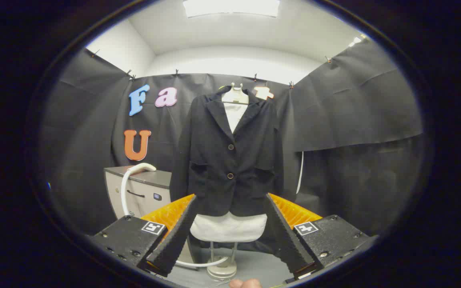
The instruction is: Iron the clothes twice with a garment steamer, once on the left side and once on the right side.
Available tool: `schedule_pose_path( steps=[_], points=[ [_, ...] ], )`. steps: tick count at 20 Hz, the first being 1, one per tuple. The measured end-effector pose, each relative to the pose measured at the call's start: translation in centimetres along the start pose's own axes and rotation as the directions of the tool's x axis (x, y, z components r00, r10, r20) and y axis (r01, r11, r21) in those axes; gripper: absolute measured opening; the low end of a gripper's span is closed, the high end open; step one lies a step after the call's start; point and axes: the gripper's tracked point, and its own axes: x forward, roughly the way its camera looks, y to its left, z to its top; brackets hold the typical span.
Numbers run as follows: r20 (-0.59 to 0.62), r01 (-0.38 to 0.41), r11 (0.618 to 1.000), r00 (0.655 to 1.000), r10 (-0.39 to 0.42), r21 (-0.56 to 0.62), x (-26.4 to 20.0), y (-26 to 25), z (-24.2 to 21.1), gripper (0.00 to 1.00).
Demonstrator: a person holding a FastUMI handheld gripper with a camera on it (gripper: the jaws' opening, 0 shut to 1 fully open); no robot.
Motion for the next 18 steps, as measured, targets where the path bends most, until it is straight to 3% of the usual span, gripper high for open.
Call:
schedule_pose_path(
  steps=[3,11,18],
  points=[
    [-0.036,-0.039,0.999,0.999,0.04,0.025,0.3,0.5,-1.1,1.0],
    [-0.034,-0.044,0.999,0.998,0.044,0.018,1.5,0.9,-1.3,1.0],
    [-0.047,-0.08,0.996,0.996,0.081,0.035,2.9,4.6,-1.3,1.0]
  ],
)
